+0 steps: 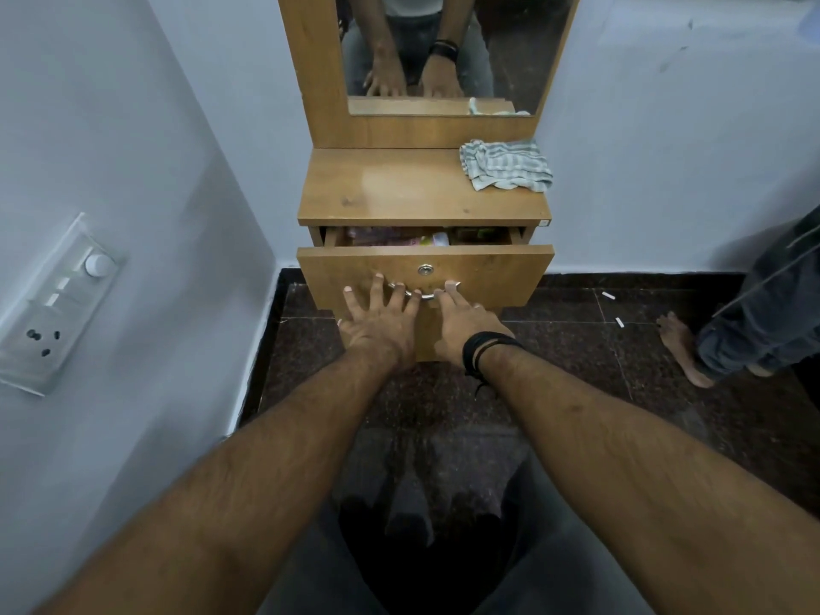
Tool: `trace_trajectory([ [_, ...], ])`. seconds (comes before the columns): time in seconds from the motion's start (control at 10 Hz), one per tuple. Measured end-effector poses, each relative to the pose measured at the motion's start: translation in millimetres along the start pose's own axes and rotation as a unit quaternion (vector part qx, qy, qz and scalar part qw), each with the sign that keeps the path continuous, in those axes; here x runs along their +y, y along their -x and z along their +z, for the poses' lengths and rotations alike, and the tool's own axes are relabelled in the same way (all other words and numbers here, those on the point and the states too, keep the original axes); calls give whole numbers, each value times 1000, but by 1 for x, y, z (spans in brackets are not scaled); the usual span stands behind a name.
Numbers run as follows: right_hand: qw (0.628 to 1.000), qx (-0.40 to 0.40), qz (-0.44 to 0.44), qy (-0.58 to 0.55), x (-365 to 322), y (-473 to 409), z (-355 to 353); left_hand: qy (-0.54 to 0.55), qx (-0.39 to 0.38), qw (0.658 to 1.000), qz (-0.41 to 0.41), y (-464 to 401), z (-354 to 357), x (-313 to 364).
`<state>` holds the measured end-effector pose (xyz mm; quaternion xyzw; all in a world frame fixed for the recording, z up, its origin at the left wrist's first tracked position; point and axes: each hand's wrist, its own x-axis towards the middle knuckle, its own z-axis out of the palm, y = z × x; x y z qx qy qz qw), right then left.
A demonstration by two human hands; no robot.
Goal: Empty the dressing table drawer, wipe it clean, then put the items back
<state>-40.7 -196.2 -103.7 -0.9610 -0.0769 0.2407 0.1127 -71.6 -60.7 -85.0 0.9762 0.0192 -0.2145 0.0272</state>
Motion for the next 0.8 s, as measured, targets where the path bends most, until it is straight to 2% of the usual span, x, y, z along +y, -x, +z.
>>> trace_trajectory([
  [0.2,996,84,25,-1,-6,-26,10,3,40,999,18,-37,3,-7],
  [0.3,989,143,24,21,-8,-37,16,-23,73,996,42,-53,8,-11],
  [0.4,986,163,36,28,-10,-44,16,-56,87,993,58,-64,11,-13],
  [0.6,997,74,35,13,-11,-46,-5,-51,40,994,88,-67,-10,-23],
  [0.8,998,37,54,14,-22,-9,-55,-26,63,990,127,-37,-67,-43],
])
